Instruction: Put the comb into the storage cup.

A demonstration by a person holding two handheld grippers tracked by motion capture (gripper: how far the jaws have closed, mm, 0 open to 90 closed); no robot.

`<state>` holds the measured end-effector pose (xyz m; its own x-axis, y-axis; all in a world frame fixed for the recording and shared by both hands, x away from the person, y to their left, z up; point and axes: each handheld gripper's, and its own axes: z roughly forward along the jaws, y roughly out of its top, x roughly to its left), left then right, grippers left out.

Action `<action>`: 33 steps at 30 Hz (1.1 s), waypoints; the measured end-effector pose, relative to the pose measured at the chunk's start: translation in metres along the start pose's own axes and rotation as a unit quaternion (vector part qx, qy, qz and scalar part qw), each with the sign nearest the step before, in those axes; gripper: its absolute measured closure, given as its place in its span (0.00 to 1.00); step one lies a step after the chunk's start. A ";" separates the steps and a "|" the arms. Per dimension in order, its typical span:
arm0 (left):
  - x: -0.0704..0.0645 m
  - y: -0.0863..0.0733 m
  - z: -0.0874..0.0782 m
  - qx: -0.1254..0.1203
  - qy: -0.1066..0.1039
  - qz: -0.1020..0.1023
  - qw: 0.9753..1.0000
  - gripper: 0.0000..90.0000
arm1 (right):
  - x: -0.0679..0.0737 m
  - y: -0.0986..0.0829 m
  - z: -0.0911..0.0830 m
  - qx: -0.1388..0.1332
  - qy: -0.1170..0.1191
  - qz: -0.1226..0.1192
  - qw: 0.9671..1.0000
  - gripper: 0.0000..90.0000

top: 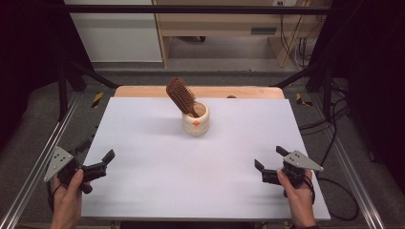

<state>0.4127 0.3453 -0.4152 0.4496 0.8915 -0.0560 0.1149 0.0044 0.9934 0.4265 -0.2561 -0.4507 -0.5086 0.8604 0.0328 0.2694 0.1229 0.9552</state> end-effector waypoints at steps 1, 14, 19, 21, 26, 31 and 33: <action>-0.001 -0.001 0.000 0.001 -0.001 0.000 1.000 0.02 | 0.000 0.000 0.000 0.000 0.000 0.001 1.000 0.03; -0.010 -0.012 0.000 0.005 -0.010 0.004 1.000 0.02 | 0.001 0.000 0.001 0.000 0.005 0.002 1.000 0.04; -0.015 -0.014 0.002 0.011 -0.017 0.007 1.000 0.02 | 0.002 -0.001 0.001 0.000 0.008 -0.001 1.000 0.04; -0.017 -0.015 0.002 0.016 -0.023 0.008 1.000 0.02 | 0.002 -0.001 0.001 0.000 0.009 0.000 1.000 0.04; -0.020 -0.019 0.003 0.025 -0.032 0.008 0.999 0.02 | 0.003 -0.001 0.002 0.000 0.011 -0.001 1.000 0.04; -0.024 -0.020 0.005 0.027 -0.037 0.008 0.999 0.02 | 0.004 -0.001 0.003 0.000 0.014 -0.005 1.000 0.04; -0.025 -0.021 0.005 0.031 -0.040 0.010 0.999 0.02 | 0.005 -0.002 0.003 0.001 0.014 -0.008 1.000 0.04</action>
<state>0.4034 0.3206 -0.4355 0.5218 0.8518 -0.0472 0.1590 -0.0427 0.9863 0.4263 -0.2509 -0.4529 -0.5351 0.8444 0.0261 0.2637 0.1376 0.9547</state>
